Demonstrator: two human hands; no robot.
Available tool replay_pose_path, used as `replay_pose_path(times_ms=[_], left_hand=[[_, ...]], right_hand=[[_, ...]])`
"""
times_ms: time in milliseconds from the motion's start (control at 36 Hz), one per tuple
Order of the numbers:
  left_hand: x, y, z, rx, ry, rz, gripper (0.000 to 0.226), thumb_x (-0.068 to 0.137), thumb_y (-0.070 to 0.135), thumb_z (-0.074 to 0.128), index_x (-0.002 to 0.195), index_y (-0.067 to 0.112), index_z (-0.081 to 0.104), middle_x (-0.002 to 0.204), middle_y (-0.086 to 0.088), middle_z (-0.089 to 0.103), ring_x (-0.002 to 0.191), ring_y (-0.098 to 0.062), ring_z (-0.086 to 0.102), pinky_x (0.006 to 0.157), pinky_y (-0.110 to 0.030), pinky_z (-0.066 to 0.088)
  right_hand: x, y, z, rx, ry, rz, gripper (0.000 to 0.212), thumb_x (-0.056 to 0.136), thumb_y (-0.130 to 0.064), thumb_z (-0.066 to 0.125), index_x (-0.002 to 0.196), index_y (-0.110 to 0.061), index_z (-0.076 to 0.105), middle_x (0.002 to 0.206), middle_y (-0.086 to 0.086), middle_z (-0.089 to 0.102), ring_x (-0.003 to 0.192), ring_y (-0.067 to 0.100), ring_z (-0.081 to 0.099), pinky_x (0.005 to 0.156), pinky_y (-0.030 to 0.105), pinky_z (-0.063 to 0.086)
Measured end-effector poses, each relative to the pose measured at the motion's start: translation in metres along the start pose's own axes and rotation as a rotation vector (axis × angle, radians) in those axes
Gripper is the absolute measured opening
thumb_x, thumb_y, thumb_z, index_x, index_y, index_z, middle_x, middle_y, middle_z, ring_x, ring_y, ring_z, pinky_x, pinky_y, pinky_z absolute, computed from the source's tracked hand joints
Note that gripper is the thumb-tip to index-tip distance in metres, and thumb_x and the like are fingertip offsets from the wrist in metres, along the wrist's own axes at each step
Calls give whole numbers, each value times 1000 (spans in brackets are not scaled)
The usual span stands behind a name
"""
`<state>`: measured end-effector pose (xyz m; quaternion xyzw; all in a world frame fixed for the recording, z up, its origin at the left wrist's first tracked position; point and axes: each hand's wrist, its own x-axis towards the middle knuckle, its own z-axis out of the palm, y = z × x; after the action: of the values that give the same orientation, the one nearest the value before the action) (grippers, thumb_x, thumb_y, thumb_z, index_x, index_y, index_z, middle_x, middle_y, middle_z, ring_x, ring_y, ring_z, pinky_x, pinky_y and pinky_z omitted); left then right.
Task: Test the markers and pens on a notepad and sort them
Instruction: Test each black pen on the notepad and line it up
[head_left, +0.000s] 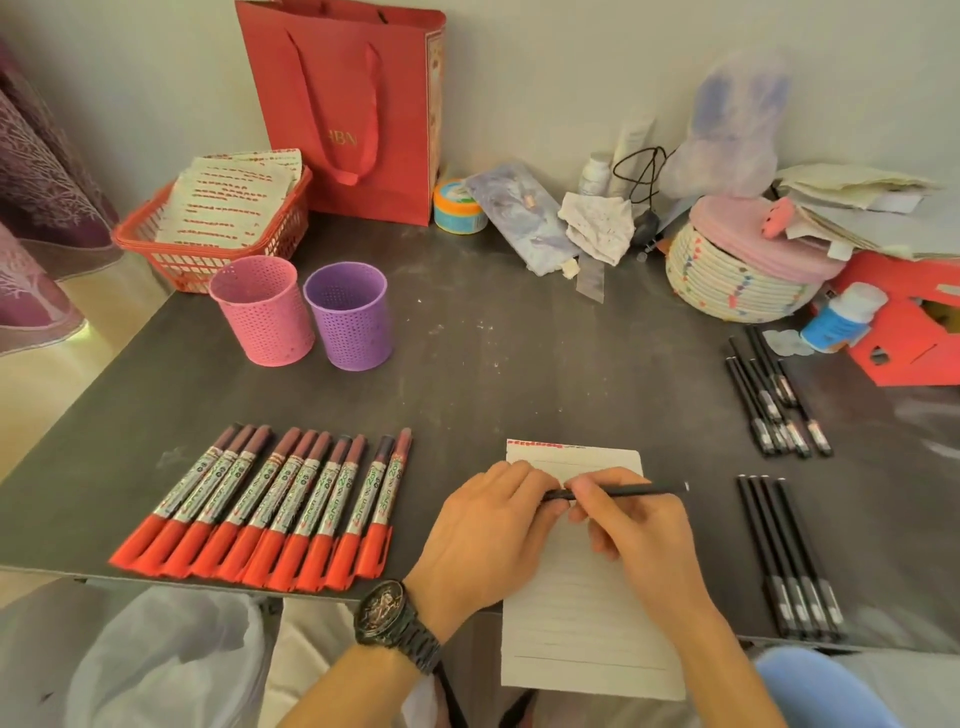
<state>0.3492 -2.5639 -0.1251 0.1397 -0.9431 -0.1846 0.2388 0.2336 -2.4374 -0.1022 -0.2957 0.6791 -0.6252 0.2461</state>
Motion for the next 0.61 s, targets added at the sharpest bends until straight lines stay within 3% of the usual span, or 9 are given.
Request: replay_pose_path(times_ms=[139,222,306,361,472,611], left_hand=[[0,4,1,48,52,-13,42,100,47,43,68,19,45,55,9,45,47,-10,34,42,-25,26],[1,3,-1,92,76,-39,55,98,60,38,58,22,36,47,11,32,40,-9,27,39,-22,20],[3,0,0,92,92,-19,58,96,63,42,56,21,38,48,11,36,45,-7,29,39,-23,24],[3,-1,2,58,102,10,56,95,62,46,58,21,39,54,11,41,55,-8,32,48,-22,27],[5,-2,0,-55,52,-48,48,92,67,47,72,23,44,74,14,45,74,-9,40,67,-26,36],[6,-8,-1,-135,-6,-225,50,89,74,40,112,32,52,89,27,42,92,1,44,77,-18,36]], right_hand=[[0,4,2,49,-52,22,19,87,-28,70,71,-18,74,57,0,61,53,6,52,51,14,42],[1,8,-5,37,-50,-8,20,90,-27,73,72,-19,73,56,1,58,54,8,51,52,17,42],[-1,9,-8,29,-28,-20,19,88,-32,73,73,-21,73,57,2,58,55,10,53,52,20,43],[-1,10,-7,53,-1,-17,21,85,-36,71,74,-18,73,58,3,58,54,12,53,51,21,43],[2,10,-12,314,129,80,18,86,-20,65,71,-12,70,52,5,48,47,18,45,46,23,37],[7,5,-22,528,115,233,18,82,-23,62,69,-11,66,52,4,43,42,17,40,41,23,33]])
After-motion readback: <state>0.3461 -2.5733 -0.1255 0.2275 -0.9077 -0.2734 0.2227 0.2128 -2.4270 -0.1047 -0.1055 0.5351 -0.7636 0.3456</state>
